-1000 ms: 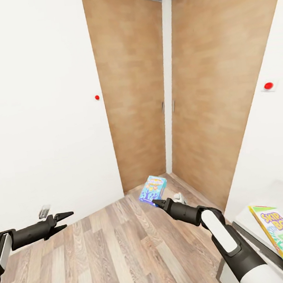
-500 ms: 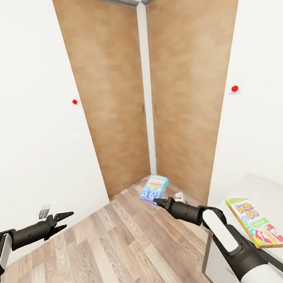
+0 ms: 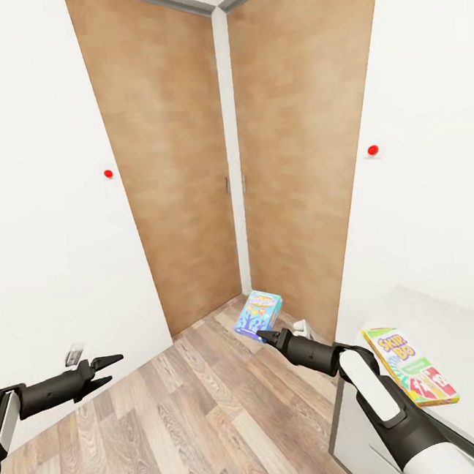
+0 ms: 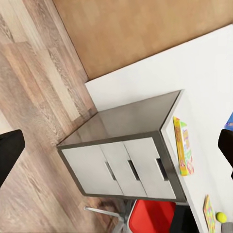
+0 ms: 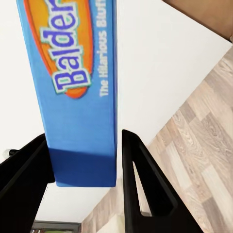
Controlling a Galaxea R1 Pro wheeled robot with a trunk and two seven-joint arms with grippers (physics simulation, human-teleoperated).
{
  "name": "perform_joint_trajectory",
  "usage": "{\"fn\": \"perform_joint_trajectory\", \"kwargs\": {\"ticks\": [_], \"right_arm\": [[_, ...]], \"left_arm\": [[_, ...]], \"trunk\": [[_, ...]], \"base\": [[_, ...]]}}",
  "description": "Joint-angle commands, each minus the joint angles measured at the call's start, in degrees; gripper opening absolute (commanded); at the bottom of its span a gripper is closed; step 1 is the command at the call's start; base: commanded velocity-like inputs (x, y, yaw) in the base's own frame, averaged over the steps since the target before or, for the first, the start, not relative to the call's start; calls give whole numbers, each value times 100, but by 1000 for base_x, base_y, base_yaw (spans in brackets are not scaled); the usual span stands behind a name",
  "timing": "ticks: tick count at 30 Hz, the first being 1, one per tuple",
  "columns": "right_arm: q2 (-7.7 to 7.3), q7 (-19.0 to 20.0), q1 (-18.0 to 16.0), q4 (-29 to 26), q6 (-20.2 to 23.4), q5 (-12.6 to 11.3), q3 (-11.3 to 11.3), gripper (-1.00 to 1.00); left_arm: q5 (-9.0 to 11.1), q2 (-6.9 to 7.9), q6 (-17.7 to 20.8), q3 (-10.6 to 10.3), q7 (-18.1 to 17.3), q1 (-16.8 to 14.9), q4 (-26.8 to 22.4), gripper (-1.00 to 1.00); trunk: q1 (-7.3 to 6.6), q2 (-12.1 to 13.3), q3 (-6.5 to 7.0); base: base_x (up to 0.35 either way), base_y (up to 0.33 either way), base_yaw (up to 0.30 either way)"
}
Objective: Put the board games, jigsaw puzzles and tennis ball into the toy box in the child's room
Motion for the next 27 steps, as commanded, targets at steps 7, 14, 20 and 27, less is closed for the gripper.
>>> {"fn": "perform_joint_trajectory", "kwargs": {"ticks": [7, 14, 20, 27], "right_arm": [[-2, 206, -6, 45, 5, 29, -118, -100], [-2, 233, -6, 49, 5, 30, -147, -100], [-4, 235, -9, 13, 4, 25, -153, -100], [-2, 193, -8, -244, 17, 35, -295, -100]], "left_arm": [[19, 0, 52, 5, -13, -5, 0, 100], [19, 0, 52, 5, -13, -5, 0, 100], [19, 3, 52, 1, -13, -5, 0, 100], [19, 1, 52, -1, -13, -5, 0, 100]], "trunk": [[4, -14, -62], [4, -14, -115], [4, -14, -160], [4, -14, -197]], "base": [[0, 0, -127], [0, 0, -138], [0, 0, -139], [0, 0, -99]]}}
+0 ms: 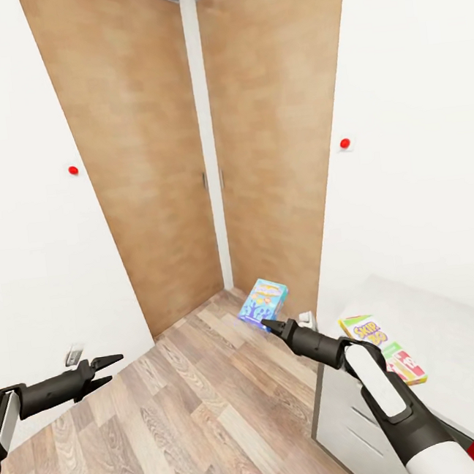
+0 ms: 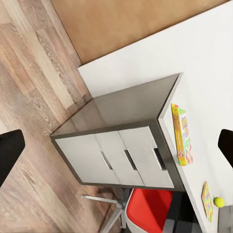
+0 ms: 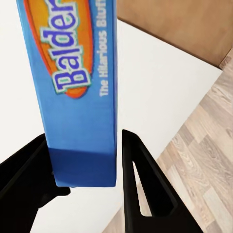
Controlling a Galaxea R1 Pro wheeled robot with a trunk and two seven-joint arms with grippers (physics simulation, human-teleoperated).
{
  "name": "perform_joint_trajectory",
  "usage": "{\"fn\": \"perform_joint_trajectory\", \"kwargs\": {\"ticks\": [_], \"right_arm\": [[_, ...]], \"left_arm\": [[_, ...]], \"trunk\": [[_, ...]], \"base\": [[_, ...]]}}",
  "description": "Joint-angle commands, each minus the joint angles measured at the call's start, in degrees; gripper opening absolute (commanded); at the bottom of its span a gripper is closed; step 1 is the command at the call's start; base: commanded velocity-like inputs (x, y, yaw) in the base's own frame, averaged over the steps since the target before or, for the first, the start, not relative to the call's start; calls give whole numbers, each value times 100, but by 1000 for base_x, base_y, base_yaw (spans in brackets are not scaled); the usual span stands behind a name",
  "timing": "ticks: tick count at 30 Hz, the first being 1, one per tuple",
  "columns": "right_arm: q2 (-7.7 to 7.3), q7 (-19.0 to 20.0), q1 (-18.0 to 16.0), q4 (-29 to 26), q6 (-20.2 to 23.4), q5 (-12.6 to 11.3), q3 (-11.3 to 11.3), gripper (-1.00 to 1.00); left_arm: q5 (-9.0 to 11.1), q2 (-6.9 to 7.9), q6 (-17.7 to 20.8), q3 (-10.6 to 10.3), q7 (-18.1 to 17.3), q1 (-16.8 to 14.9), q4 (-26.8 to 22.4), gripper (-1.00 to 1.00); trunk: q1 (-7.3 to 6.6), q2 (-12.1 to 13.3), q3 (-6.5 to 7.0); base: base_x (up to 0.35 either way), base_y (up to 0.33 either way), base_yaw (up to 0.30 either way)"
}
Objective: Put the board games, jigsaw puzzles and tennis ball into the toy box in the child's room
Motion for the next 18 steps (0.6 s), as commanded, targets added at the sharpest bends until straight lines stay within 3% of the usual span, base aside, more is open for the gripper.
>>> {"fn": "perform_joint_trajectory", "kwargs": {"ticks": [1, 7, 18], "right_arm": [[-3, 15, -4, -32, 17, 24, -3, -100], [-3, 32, -3, -85, 7, 29, -14, -100], [-9, 44, -3, -81, 15, 29, -28, -100]], "left_arm": [[10, -1, 52, 10, -9, -6, 0, 100], [10, -1, 52, 10, -9, -6, 0, 100], [10, -1, 52, 13, -9, -6, 0, 100]], "trunk": [[4, -13, -14], [4, -13, -16], [4, -13, -16]], "base": [[0, 0, -19], [0, 0, -60], [0, 0, -259]]}}
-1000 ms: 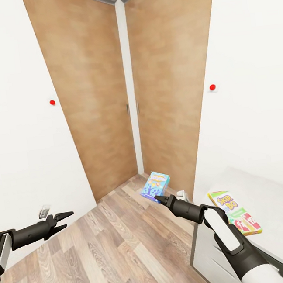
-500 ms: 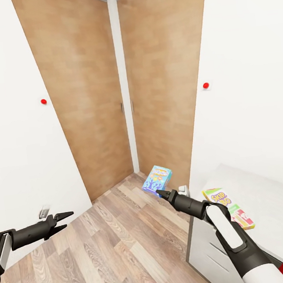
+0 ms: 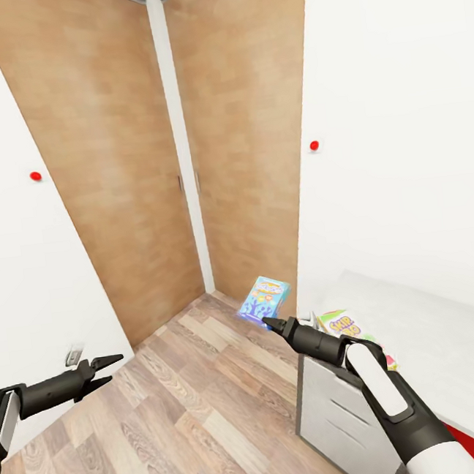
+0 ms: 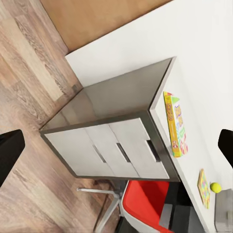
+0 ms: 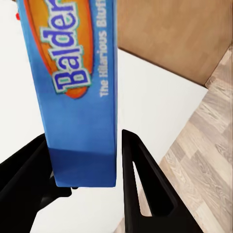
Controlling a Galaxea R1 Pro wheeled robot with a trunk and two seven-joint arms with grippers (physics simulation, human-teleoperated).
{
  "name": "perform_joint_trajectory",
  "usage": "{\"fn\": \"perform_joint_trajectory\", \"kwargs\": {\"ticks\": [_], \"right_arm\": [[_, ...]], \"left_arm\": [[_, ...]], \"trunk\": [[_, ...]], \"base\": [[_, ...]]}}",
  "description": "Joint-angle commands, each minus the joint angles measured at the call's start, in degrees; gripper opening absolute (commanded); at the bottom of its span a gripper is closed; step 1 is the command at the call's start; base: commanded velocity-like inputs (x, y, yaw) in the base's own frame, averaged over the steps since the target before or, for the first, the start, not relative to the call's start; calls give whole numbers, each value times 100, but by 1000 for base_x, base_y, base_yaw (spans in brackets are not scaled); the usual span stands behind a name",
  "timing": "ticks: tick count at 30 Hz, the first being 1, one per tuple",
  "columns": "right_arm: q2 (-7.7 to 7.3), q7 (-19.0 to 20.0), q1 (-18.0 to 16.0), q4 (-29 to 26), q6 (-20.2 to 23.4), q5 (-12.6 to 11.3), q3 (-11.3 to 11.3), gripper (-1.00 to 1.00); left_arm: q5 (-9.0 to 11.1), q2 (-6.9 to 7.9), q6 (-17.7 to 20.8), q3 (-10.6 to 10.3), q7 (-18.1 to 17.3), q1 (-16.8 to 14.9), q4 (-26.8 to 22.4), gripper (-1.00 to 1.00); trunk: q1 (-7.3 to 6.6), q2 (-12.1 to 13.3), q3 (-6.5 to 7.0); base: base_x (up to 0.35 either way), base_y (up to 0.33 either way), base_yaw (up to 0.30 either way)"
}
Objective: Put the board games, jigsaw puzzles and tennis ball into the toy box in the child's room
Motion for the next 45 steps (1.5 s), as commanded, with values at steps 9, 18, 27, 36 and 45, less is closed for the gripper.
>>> {"fn": "perform_joint_trajectory", "kwargs": {"ticks": [9, 18, 27, 36, 45], "right_arm": [[-277, 24, -7, -16, 74, -43, -206, -100], [-482, 21, 38, -434, 105, -66, -225, -100], [-484, 20, 71, -538, 119, -59, -225, -100], [-481, 19, 72, -532, 119, -58, -226, -100], [-483, 19, 72, -531, 119, -58, -227, -100]], "left_arm": [[11, 8, 52, 2, -14, -4, -2, 100], [11, 8, 52, 2, -16, -4, -2, 100], [11, 7, 52, 2, -19, -4, -2, 100], [11, 6, 52, 1, -19, -4, -2, 100], [11, 9, 52, 1, -19, -4, -2, 100]], "trunk": [[4, -13, -13], [4, -13, -13], [4, -13, -13], [4, -13, -36], [4, -13, -71]], "base": [[0, 0, -269], [0, 0, -53], [0, 0, -1], [0, 0, -146], [0, 0, -248]]}}
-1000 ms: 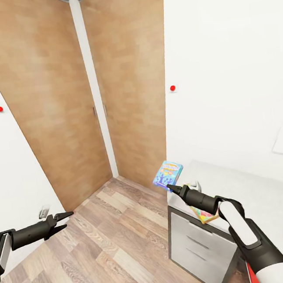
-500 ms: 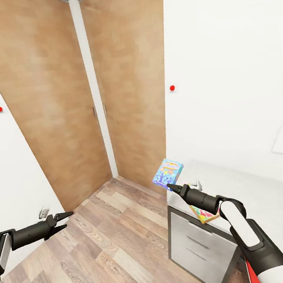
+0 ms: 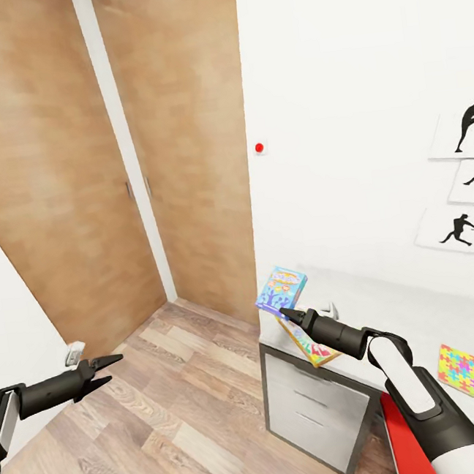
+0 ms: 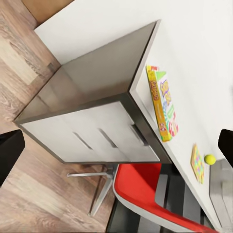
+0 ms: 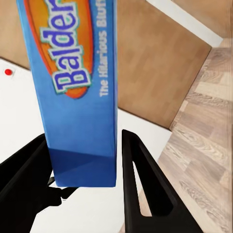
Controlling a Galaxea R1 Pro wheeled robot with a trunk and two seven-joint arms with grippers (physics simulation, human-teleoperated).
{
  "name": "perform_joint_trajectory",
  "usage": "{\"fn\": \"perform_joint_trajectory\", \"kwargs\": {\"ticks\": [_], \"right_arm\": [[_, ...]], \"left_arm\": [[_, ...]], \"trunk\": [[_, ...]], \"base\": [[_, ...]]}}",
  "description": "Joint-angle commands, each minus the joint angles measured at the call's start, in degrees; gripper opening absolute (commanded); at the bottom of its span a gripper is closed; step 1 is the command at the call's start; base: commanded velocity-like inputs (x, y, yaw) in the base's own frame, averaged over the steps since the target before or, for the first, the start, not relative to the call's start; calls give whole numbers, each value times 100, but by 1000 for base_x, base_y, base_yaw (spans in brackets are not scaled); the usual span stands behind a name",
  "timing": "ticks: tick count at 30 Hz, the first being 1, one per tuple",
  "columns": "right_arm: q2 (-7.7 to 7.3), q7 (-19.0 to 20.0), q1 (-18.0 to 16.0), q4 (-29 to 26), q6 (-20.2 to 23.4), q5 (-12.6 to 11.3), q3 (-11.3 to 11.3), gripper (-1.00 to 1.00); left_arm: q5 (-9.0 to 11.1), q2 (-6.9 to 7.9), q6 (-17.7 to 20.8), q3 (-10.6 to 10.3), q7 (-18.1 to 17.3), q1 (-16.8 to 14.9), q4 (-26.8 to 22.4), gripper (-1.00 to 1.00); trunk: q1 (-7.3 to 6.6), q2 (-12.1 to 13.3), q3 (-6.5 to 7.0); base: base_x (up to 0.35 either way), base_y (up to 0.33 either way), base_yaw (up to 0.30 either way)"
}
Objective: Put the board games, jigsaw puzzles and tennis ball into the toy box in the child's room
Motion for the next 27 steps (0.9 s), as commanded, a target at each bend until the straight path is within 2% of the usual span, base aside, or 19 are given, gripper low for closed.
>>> {"fn": "perform_joint_trajectory", "kwargs": {"ticks": [1, 9, 12, 14, 17, 20, 22, 25, 27], "right_arm": [[-2, 21, -7, 1, 14, -4, 4, -100], [-9, 21, -7, -2, 78, -17, -78, -100], [-2, 3, -7, -2, 369, -17, -315, -100], [-1, -7, -7, -5, 575, -15, -475, -100], [6, -27, -49, -10, 1034, -13, -906, -100], [4, -45, -199, -65, 1386, -11, -1294, -100], [0, -56, -328, -139, 1524, -3, -1393, -100], [-16, -130, -633, -227, 1645, -5, -1475, -100], [-30, -293, -906, -202, 1681, -10, -1510, -100]], "left_arm": [[11, 1, 52, 8, -10, -4, -2, 100], [18, 8, 52, 29, -47, -4, -2, 100], [24, 3, 112, 33, -39, -55, -35, 100], [20, 2, 134, 32, -38, -240, -49, 100], [3, -4, 158, 27, -14, -755, -50, 100], [10, -14, 169, 26, 8, -990, -45, 100], [9, -48, 176, 24, 14, -1109, -43, 100], [-31, -254, 181, -114, 72, -1519, -12, 100], [-125, -446, 181, -423, 168, -1853, 125, 100]], "trunk": [[4, -14, -17], [4, -14, -50], [4, -14, -64], [4, -14, -73], [4, -14, -88], [4, -14, -103], [4, -14, -114], [4, -14, -131], [4, -14, -142]], "base": [[0, 0, -250], [0, 0, -250], [0, 0, -249], [0, 0, -248], [0, 0, -248], [0, 0, -242], [0, 0, -234], [0, 0, -231], [0, 0, -227]]}}
